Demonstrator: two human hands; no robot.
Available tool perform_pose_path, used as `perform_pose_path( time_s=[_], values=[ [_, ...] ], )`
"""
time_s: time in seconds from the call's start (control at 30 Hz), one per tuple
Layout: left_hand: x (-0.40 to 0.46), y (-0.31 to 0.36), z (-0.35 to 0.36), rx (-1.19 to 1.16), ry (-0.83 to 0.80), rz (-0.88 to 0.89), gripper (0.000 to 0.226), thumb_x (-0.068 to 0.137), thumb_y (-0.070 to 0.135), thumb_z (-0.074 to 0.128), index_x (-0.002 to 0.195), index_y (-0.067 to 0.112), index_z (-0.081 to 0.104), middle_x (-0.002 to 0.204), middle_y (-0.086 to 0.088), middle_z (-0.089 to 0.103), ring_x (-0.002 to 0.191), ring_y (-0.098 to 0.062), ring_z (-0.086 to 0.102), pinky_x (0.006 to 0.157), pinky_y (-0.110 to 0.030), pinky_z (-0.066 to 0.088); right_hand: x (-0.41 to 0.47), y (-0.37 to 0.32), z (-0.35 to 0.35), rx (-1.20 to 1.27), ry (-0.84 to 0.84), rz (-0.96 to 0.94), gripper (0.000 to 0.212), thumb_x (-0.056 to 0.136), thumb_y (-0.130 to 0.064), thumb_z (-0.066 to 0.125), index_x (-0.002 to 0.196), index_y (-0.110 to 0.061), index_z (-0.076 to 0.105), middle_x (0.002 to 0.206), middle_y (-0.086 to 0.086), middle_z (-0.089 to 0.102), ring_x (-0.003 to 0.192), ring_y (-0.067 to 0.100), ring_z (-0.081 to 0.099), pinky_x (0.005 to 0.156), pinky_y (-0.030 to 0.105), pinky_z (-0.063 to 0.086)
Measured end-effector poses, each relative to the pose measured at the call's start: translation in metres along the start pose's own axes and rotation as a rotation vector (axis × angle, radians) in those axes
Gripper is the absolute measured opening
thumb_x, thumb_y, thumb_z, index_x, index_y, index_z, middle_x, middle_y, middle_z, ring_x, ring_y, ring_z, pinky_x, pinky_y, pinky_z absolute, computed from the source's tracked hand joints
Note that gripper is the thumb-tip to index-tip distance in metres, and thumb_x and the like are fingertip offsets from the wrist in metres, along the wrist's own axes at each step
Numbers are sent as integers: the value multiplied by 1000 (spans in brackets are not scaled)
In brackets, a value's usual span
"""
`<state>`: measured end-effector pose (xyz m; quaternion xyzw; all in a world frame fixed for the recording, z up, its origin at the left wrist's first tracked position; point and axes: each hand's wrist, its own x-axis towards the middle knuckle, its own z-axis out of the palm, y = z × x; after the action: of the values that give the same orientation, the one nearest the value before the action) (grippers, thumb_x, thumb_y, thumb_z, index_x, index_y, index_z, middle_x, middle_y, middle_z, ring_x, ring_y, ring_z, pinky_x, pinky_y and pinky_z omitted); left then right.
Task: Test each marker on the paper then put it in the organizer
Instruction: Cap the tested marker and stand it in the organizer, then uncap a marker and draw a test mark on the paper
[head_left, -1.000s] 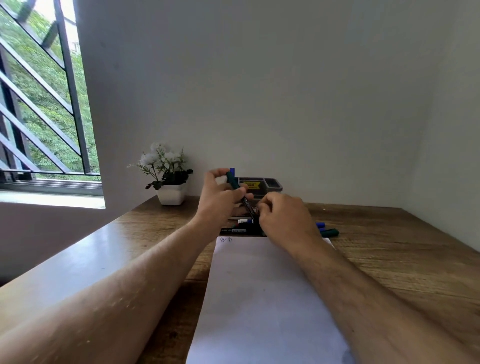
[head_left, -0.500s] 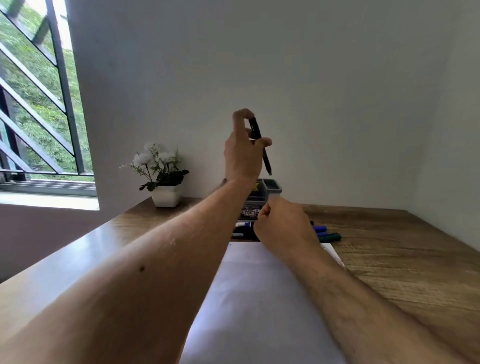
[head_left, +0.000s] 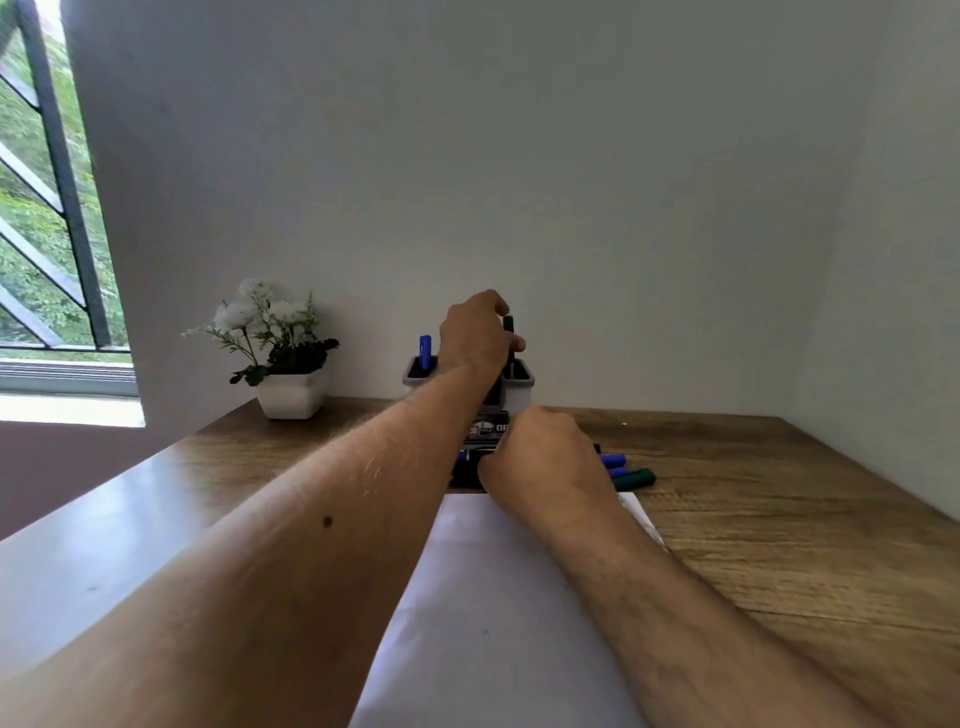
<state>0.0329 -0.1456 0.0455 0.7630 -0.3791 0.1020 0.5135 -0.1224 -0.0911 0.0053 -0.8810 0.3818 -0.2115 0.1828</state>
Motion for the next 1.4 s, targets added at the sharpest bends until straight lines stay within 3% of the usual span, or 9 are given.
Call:
perform_pose_path(
  time_s=[0.13, 0.27, 0.47, 0.6, 0.7, 0.87, 1.07, 1.2, 1.4],
  values=[
    [-4, 0, -4, -35, 66, -7, 31, 88, 7, 68, 116, 18, 61, 74, 6, 67, 74, -14, 68, 64, -30, 57, 0, 1, -2, -17, 7, -12, 29, 87, -26, 68, 113, -13, 64, 107, 8, 65, 82, 22, 57, 74, 32, 52],
    [-22, 10, -27, -224, 156, -21, 19, 87, 13, 67, 102, 23, 61, 82, -1, 72, 73, -21, 70, 65, -40, 61, -2, 6, -8, -32, 51, -26, 20, 90, -23, 64, 106, -12, 66, 92, 6, 61, 77, 23, 53, 70, 30, 48],
    [-83, 15, -65, -414, 164, -122, 17, 90, 16, 70, 104, 16, 61, 80, -3, 70, 65, -14, 69, 57, -26, 60, -8, 6, -16, -41, 142, -86, 18, 88, -24, 63, 102, -16, 72, 97, 6, 69, 81, 24, 61, 71, 33, 53],
    [-115, 1, -65, -429, 96, -239, 13, 89, 13, 71, 98, 14, 62, 82, -4, 71, 62, -14, 68, 63, -34, 63, -11, 9, -12, -152, 127, -173, 27, 86, -17, 60, 112, -14, 68, 96, 5, 53, 79, 23, 50, 68, 33, 44],
    [-130, -8, -63, -336, 55, -181, 13, 88, 12, 71, 93, 19, 61, 79, 1, 70, 65, -13, 69, 60, -31, 62, -11, 10, -8, -230, 94, -197, 34, 88, -21, 63, 122, -14, 62, 110, 7, 46, 83, 23, 44, 71, 34, 40],
    [-130, -18, -66, -264, 78, -114, 15, 88, 15, 73, 99, 19, 63, 78, 4, 69, 67, -14, 72, 65, -34, 62, -7, 11, -3, -274, 41, -227, 38, 90, -30, 60, 126, -18, 61, 121, 9, 43, 95, 27, 54, 78, 37, 44],
    [-128, -24, -69, -335, 95, -135, 18, 87, 16, 74, 101, 17, 63, 86, -3, 70, 71, -15, 72, 58, -21, 59, -2, 13, 4, -327, 11, -248, 37, 92, -28, 60, 127, -18, 61, 123, 8, 42, 86, 22, 47, 76, 36, 44],
    [-128, -22, -71, -375, 121, -138, 16, 89, 17, 72, 102, 19, 63, 87, 1, 71, 72, -13, 72, 55, -16, 55, 0, 13, 5, -314, 31, -253, 36, 91, -25, 63, 126, -19, 62, 124, 8, 42, 98, 26, 57, 84, 40, 50],
    [-129, -17, -76, -419, 213, -88, 10, 92, 18, 68, 99, 21, 62, 84, 4, 70, 69, -7, 69, 60, -13, 55, 3, 17, 3, -252, 146, -328, 29, 93, -21, 61, 122, -20, 61, 126, 7, 41, 93, 27, 59, 74, 34, 44]
  ],
)
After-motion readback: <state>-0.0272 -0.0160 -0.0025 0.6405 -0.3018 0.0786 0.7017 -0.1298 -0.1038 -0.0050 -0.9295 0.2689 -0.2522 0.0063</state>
